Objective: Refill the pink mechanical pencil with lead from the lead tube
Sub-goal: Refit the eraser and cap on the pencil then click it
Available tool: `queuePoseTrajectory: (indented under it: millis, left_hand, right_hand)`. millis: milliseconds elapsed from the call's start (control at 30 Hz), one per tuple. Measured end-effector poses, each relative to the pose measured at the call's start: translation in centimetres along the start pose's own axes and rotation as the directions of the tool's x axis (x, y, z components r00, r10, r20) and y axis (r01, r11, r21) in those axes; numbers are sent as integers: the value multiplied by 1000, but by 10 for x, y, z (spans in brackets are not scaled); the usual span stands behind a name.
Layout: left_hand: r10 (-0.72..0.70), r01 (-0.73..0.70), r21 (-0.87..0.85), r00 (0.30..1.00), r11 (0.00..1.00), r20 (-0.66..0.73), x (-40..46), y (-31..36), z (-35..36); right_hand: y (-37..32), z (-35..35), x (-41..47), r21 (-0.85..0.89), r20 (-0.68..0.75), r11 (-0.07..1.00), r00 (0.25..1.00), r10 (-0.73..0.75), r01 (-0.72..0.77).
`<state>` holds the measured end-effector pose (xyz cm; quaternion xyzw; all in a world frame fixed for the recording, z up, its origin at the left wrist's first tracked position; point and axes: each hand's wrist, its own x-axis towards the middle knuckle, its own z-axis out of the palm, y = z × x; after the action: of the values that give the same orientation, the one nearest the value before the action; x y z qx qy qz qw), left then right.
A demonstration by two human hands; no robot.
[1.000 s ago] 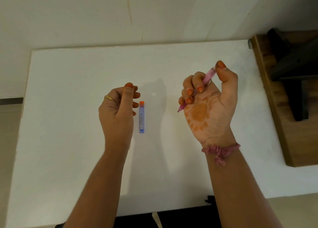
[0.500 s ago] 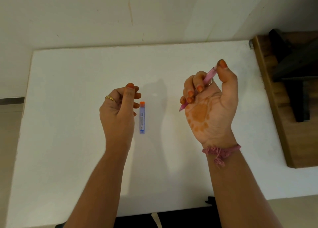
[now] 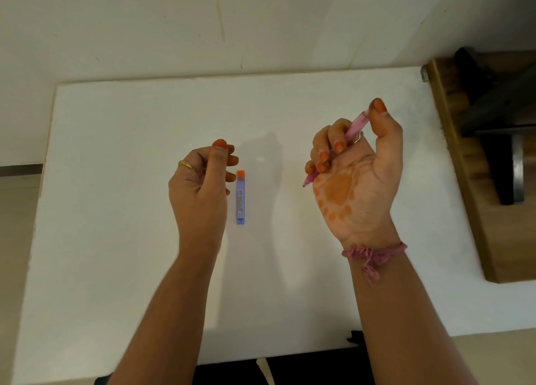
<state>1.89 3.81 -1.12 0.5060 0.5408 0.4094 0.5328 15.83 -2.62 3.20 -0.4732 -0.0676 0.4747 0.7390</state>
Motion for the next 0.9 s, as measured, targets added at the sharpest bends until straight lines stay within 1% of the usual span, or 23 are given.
queuePoseTrajectory:
  millis: [167,367,567,700,800,900]
  left_hand:
    - [-10,10,-3,1000,1000,-2,0,1,0]
    - [-14,14,-2,1000,1000,-2,-1,1,0]
    - [-9,9,-5,1000,1000,-2,-1,2,1]
    - [-11,11,-10,1000,1000,-3,-1,3,0]
    - [-14,14,-7,1000,1000,-6,-1,2,0]
    - [-13,13,-9,1000,1000,-5,-1,2,1]
  right_hand:
    - [-1,-1,0,7,2,1000,1000,-1,1]
    - [0,2,0,-52,-11,999,1000,0,-1]
    - [0,1,0,-28,-20,1000,1000,-9,8]
    - [1,0,0,-46,-13,999,1000,3,-3]
    - [2,-2,0,-17,-17,1000,1000,1,-2]
    - [3,-5,1,62,-1,997,999,51,-51]
